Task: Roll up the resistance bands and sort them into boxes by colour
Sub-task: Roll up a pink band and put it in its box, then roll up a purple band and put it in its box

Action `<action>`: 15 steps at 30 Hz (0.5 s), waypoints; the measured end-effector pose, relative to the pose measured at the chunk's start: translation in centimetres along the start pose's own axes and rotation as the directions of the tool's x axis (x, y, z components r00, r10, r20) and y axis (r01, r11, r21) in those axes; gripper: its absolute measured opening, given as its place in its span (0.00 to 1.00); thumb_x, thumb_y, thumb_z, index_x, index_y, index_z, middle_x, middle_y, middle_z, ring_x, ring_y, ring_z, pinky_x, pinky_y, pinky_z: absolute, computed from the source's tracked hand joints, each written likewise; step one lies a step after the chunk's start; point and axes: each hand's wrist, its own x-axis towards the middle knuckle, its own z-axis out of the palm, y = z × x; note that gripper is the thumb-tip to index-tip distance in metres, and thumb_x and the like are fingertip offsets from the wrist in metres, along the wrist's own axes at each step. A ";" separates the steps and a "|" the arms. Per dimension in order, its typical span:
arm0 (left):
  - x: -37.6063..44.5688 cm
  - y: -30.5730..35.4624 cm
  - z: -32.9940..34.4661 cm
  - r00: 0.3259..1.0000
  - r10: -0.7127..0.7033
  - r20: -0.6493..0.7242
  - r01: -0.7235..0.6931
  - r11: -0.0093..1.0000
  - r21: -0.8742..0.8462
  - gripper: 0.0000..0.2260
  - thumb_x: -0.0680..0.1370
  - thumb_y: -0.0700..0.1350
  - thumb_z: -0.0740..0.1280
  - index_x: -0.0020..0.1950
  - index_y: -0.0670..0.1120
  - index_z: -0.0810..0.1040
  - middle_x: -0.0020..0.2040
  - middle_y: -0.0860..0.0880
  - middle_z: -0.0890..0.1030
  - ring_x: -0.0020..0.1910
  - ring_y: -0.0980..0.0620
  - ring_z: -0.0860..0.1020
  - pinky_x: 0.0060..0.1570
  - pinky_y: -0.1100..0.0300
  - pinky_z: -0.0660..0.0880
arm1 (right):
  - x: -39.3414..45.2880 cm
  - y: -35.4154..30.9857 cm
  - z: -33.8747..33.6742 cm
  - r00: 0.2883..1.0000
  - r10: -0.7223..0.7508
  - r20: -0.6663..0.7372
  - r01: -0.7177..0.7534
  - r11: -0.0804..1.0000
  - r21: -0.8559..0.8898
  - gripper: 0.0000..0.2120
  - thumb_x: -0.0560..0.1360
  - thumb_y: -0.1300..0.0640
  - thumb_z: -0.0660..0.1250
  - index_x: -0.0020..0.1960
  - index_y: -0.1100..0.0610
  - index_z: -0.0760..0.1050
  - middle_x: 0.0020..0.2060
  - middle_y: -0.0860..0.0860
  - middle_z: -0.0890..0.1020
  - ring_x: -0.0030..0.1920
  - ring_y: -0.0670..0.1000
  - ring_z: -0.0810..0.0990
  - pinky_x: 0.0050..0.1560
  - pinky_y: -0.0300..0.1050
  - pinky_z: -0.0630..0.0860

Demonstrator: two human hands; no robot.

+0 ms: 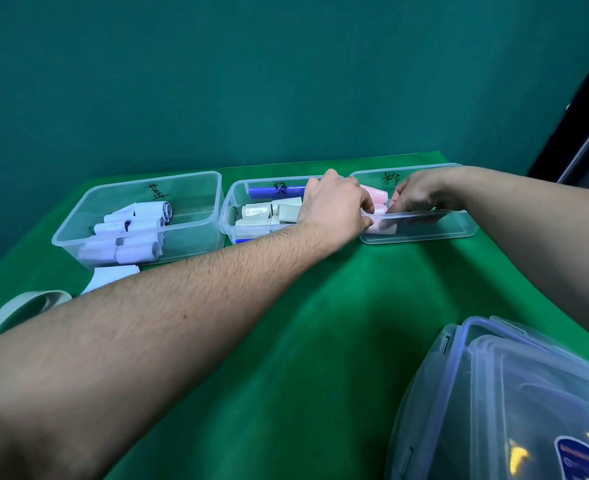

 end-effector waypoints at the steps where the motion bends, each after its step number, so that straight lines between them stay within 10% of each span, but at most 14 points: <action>1: 0.0 0.0 0.0 1.000 0.001 -0.001 -0.001 1.000 0.000 0.10 0.76 0.56 0.70 0.56 0.58 0.82 0.55 0.57 0.79 0.60 0.49 0.68 0.55 0.53 0.61 | 0.0 0.1 -0.1 1.000 0.007 -0.006 -0.007 1.000 -0.001 0.18 0.65 0.51 0.81 0.49 0.56 0.79 0.37 0.56 0.77 0.34 0.53 0.72 0.34 0.41 0.66; 15: -1.1 0.2 -1.1 1.000 0.005 -0.029 -0.006 0.999 -0.040 0.09 0.75 0.56 0.70 0.55 0.59 0.80 0.54 0.57 0.77 0.58 0.50 0.68 0.55 0.54 0.60 | -3.0 0.6 -0.4 0.951 -0.100 -0.294 0.145 0.980 0.136 0.10 0.70 0.51 0.77 0.40 0.53 0.77 0.37 0.49 0.81 0.37 0.50 0.72 0.32 0.41 0.62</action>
